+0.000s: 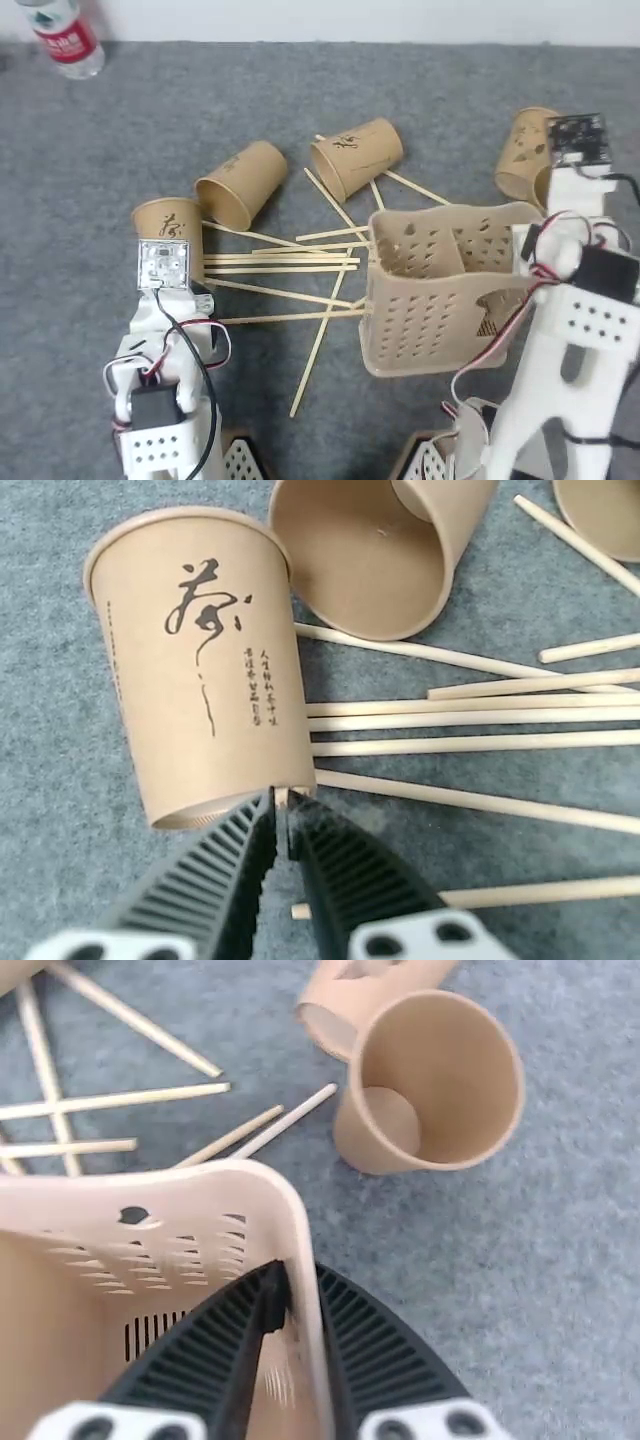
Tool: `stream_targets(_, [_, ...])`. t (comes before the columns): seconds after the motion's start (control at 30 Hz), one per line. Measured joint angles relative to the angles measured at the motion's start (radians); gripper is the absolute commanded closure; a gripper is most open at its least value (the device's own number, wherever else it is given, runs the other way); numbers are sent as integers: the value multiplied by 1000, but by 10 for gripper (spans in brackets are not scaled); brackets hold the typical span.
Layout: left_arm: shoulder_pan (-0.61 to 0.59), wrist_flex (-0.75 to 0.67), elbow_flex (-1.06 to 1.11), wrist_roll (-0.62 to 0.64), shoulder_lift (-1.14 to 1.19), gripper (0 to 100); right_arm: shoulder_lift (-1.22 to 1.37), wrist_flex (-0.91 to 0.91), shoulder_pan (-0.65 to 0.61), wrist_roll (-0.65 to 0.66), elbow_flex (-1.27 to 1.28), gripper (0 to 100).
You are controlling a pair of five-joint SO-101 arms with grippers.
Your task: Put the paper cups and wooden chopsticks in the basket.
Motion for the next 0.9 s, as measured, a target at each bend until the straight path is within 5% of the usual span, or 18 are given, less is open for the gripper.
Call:
stream_targets(0.7, [0, 0, 0, 0, 0, 988, -158, -135, -230, 195, 123, 987])
stream_targets(0.9, [0, 0, 0, 0, 0, 988, -138, -127, -120, 204, 152, 742])
